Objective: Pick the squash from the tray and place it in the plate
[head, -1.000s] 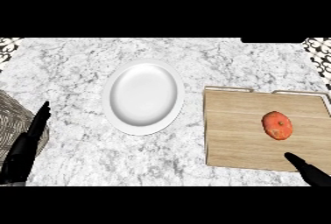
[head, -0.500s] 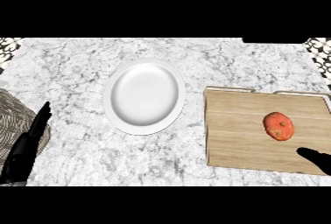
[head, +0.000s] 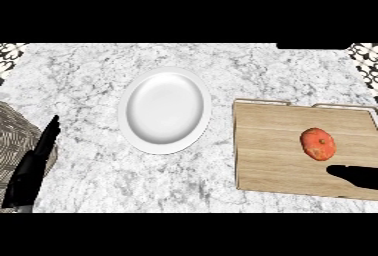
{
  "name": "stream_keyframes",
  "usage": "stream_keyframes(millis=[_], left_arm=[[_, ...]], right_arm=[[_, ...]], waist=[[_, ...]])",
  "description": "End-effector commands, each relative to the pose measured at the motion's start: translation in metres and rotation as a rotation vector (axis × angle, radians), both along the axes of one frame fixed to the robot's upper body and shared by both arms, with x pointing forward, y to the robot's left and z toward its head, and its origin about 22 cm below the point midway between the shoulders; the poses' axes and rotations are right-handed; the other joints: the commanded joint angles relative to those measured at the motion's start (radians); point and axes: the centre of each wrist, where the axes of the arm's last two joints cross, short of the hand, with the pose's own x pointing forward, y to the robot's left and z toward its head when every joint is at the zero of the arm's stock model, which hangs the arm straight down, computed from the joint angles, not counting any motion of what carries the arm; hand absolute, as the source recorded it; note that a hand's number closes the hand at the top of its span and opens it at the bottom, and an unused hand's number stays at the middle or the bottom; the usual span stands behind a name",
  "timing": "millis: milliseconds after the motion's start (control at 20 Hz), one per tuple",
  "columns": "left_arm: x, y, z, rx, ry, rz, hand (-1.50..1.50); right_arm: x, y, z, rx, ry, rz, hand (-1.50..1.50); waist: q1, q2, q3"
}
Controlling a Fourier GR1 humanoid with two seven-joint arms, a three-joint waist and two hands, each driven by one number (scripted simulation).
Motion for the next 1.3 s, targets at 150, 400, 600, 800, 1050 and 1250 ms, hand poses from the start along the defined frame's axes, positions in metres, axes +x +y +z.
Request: stream_keyframes(millis=[150, 400, 600, 800, 1050, 1250], left_arm=[[0.001, 0.0, -0.006, 0.012, -0.005, -0.003, 0.0], [-0.005, -0.001, -0.011, -0.003, 0.011, 0.003, 0.0], [0.012, 0.012, 0.02, 0.018, -0.002, 0.009, 0.0], [-0.002, 0.0, 0.001, -0.002, -0.004, 0.008, 0.0], [0.012, -0.002, 0.013, 0.001, 0.007, 0.005, 0.0], [-0.012, 0.011, -0.005, 0.019, -0.015, 0.017, 0.0]], right_arm=[[0.024, -0.008, -0.022, 0.022, 0.07, 0.071, -1.5], [0.052, 0.014, -0.029, 0.034, 0.097, 0.127, -1.5], [0.027, -0.001, -0.06, 0.047, 0.097, 0.156, -1.5], [0.027, -0.001, -0.059, 0.061, 0.118, 0.145, -1.5], [0.042, -0.014, -0.082, 0.051, 0.129, 0.155, -1.5], [0.055, 0.012, -0.079, 0.058, 0.136, 0.16, -1.5]], waist=[[-0.005, -0.001, 0.0], [0.002, 0.0, 0.0], [-0.008, -0.001, 0.0], [-0.009, -0.002, 0.0], [-0.008, -0.001, 0.001], [-0.005, -0.002, 0.0]])
